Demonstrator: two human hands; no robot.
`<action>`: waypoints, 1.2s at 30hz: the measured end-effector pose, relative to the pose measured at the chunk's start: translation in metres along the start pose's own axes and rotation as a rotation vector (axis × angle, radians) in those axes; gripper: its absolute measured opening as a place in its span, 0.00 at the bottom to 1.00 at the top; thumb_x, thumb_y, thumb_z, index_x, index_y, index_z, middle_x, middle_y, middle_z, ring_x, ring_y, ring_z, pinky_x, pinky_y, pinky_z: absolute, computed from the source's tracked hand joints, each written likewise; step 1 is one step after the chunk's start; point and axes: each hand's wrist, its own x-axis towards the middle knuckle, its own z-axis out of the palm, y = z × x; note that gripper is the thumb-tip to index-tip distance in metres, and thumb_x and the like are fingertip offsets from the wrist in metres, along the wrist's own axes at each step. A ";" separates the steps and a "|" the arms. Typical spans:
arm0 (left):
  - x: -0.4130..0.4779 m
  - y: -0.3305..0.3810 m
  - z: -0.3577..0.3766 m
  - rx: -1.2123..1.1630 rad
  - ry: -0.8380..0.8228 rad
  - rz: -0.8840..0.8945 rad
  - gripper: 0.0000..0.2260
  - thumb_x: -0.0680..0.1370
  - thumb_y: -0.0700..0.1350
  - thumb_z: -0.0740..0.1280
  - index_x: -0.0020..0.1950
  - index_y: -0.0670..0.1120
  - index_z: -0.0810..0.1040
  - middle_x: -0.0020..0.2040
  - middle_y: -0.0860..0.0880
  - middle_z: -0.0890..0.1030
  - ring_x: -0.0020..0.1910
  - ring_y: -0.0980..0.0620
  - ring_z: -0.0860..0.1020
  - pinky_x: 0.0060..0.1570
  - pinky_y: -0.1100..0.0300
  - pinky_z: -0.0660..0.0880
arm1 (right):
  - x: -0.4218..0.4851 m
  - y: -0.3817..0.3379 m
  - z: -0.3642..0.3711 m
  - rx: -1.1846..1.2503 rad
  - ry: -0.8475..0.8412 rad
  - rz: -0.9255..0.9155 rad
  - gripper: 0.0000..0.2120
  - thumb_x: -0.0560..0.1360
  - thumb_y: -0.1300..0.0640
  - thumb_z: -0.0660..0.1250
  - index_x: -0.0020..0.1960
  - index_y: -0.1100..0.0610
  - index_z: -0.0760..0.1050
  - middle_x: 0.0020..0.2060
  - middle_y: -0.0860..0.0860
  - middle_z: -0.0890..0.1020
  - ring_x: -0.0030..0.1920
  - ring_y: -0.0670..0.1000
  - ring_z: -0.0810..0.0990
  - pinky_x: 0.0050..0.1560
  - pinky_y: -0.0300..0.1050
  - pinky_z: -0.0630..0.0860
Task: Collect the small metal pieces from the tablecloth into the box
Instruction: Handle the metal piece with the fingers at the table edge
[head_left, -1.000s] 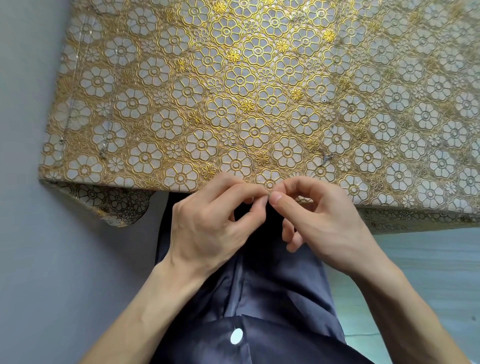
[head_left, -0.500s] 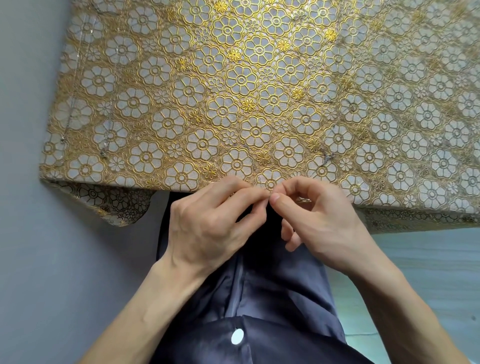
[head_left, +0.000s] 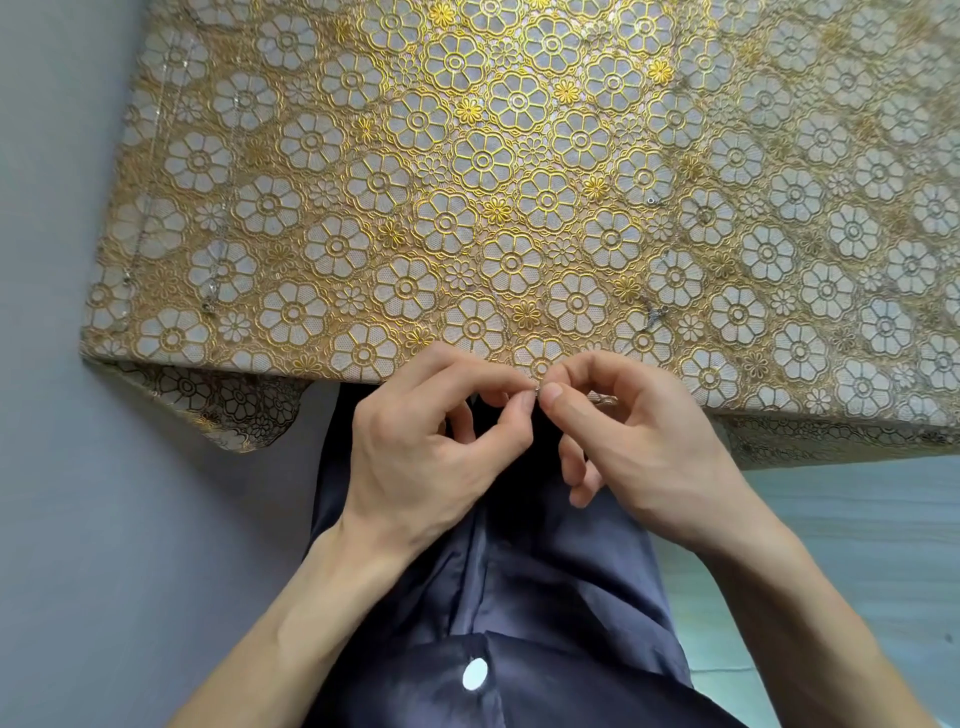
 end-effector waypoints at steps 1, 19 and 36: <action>0.000 0.000 0.000 0.000 0.001 -0.003 0.02 0.73 0.40 0.76 0.44 0.45 0.86 0.40 0.52 0.81 0.34 0.66 0.74 0.33 0.76 0.66 | 0.000 0.000 0.000 -0.004 0.003 -0.008 0.05 0.80 0.60 0.67 0.45 0.58 0.76 0.23 0.48 0.74 0.23 0.47 0.74 0.24 0.42 0.76; 0.000 -0.007 -0.004 0.306 0.030 0.277 0.03 0.77 0.46 0.74 0.47 0.49 0.87 0.43 0.52 0.84 0.34 0.63 0.66 0.28 0.58 0.76 | 0.000 0.011 0.002 -0.268 0.106 -0.162 0.06 0.79 0.58 0.68 0.43 0.52 0.76 0.28 0.48 0.77 0.23 0.46 0.78 0.26 0.39 0.74; 0.003 -0.009 -0.001 0.516 0.020 0.362 0.07 0.80 0.47 0.69 0.45 0.51 0.86 0.41 0.54 0.83 0.34 0.51 0.82 0.29 0.52 0.77 | 0.009 0.023 0.005 -0.568 0.215 -0.352 0.05 0.76 0.52 0.66 0.44 0.52 0.75 0.34 0.43 0.77 0.33 0.45 0.79 0.36 0.36 0.74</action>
